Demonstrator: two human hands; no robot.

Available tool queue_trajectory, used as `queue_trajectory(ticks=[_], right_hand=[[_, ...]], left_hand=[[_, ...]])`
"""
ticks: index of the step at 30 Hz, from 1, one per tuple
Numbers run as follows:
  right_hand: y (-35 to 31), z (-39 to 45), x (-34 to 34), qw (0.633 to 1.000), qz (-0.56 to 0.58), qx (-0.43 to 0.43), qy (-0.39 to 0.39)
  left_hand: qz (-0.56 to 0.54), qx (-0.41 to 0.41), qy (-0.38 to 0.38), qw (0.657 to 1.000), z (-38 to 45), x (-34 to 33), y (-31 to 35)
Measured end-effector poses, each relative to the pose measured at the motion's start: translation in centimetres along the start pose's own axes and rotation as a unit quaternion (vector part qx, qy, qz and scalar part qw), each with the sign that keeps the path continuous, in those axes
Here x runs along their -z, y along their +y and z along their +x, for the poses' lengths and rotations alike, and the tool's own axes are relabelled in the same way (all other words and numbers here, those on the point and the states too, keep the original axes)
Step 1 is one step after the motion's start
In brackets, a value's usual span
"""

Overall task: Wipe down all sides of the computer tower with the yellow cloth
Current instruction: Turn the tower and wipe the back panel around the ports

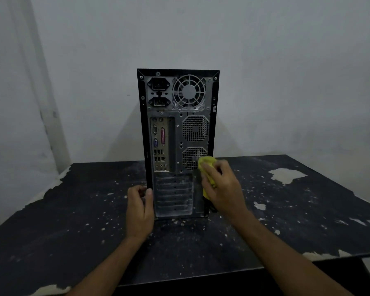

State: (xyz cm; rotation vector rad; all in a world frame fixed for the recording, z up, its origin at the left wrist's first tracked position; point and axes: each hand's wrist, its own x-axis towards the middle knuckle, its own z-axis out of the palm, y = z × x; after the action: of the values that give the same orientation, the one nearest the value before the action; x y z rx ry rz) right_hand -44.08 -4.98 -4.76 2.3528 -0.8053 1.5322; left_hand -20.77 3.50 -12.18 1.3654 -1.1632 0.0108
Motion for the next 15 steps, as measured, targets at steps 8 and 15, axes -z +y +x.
queue_trajectory(ticks=[8, 15], right_hand=[[-0.3, -1.4, 0.0, 0.998, 0.007, 0.007, -0.061], [-1.0, -3.9, -0.8, 0.990, -0.018, 0.068, -0.123]], left_hand=[[-0.064, 0.035, 0.000, 0.997, 0.2, 0.1, 0.1], [-0.073, 0.057, -0.034, 0.995, 0.7, 0.9, -0.9]])
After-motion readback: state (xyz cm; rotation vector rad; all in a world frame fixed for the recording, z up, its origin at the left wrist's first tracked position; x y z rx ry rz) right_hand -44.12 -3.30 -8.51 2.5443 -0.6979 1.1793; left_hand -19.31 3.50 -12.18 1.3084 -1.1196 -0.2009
